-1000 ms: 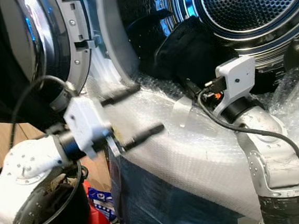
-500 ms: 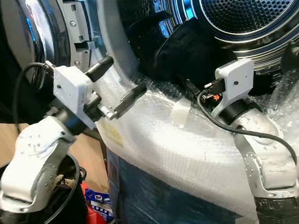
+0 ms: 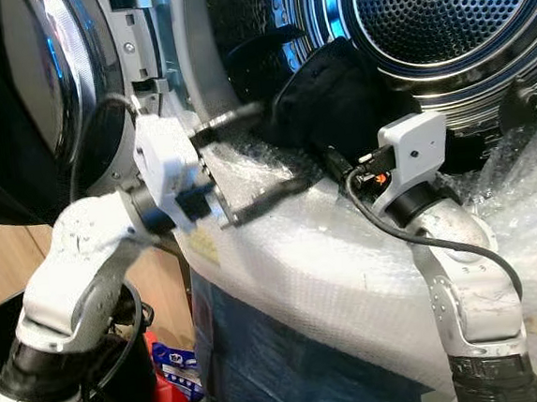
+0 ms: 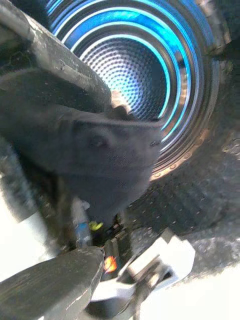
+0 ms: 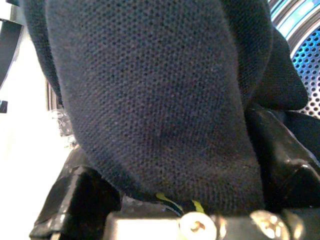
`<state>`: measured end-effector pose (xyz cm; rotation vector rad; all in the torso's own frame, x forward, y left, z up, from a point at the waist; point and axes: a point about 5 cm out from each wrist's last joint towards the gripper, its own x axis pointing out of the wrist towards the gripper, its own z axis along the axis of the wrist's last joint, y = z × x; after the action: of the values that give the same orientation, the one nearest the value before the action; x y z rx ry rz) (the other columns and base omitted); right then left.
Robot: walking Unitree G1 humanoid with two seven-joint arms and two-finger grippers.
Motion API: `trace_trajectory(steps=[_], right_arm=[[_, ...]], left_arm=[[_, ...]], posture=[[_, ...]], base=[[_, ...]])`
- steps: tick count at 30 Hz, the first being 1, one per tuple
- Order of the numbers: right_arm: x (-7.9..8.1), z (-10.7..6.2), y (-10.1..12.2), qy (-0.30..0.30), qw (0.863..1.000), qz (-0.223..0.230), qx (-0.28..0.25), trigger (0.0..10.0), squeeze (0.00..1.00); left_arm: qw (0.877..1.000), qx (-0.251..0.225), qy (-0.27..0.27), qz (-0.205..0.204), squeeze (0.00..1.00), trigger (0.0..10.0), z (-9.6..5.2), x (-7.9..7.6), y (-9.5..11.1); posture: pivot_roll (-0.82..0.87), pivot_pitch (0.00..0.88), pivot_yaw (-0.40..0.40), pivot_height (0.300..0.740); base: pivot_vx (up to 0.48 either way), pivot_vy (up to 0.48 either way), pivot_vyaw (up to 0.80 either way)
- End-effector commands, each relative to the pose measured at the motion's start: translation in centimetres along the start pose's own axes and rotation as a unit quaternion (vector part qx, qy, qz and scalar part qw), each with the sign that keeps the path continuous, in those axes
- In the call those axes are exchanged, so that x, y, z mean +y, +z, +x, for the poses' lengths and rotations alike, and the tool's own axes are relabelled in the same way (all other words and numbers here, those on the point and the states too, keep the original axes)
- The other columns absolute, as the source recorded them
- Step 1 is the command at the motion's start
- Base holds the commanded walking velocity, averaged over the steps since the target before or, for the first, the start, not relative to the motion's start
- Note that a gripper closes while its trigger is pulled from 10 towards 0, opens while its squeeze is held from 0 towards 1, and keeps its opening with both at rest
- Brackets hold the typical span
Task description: Clothes washing
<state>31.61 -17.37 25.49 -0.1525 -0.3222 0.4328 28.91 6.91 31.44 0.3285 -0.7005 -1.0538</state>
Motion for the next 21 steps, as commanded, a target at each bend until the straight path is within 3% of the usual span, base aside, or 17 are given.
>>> trace_trajectory(steps=[1,2,3,4,7,11,16,21], right_arm=[[0.6,-1.2,-5.6,-0.003,0.992,0.051,0.118,10.0,1.00],[0.7,-1.1,-5.6,-0.003,0.992,0.051,0.118,10.0,1.00],[0.7,-1.0,-5.5,-0.003,0.992,0.050,0.118,10.0,1.00],[0.7,-1.0,-5.5,-0.003,0.992,0.050,0.118,10.0,1.00],[0.7,-1.2,-5.2,-0.001,0.992,0.049,0.113,10.0,1.00],[0.8,-1.2,-5.3,-0.002,0.992,0.050,0.114,10.0,1.00],[1.0,-1.1,-5.0,-0.002,0.993,0.054,0.109,10.0,1.00],[1.1,-1.2,-5.1,-0.001,0.992,0.055,0.111,10.0,1.00]], left_arm=[[1.000,-0.005,0.006,0.017,1.00,10.0,0.3,0.7,0.3],[1.000,0.012,0.012,0.024,0.96,10.0,0.4,1.0,-0.3],[0.999,0.015,0.013,0.025,0.24,10.0,0.5,1.0,-0.5],[0.999,0.016,0.013,0.026,0.00,10.0,0.6,1.1,-0.7],[1.000,-0.015,0.011,-0.011,0.00,10.0,1.5,1.5,-1.2],[1.000,-0.005,0.022,0.008,0.00,10.0,2.3,2.2,-1.9],[1.000,-0.024,-0.009,0.005,0.00,10.0,3.7,2.5,-1.4],[1.000,-0.008,-0.021,0.001,0.00,10.0,3.8,3.1,-2.2]], posture=[[-0.03,0.004,-0.022,0.740],[-0.04,0.007,-0.023,0.740],[-0.04,0.007,-0.023,0.740],[-0.04,0.007,-0.023,0.740],[-0.05,0.010,-0.026,0.740],[-0.07,0.009,-0.025,0.740],[-0.07,0.007,-0.027,0.740],[-0.08,0.008,-0.021,0.740]], base=[[0.000,0.000,0.00],[0.000,0.000,0.00],[0.000,0.000,0.00],[0.000,0.000,0.00],[0.000,0.000,0.00],[0.000,0.000,0.00],[0.000,0.000,0.00],[0.000,0.000,0.00]])
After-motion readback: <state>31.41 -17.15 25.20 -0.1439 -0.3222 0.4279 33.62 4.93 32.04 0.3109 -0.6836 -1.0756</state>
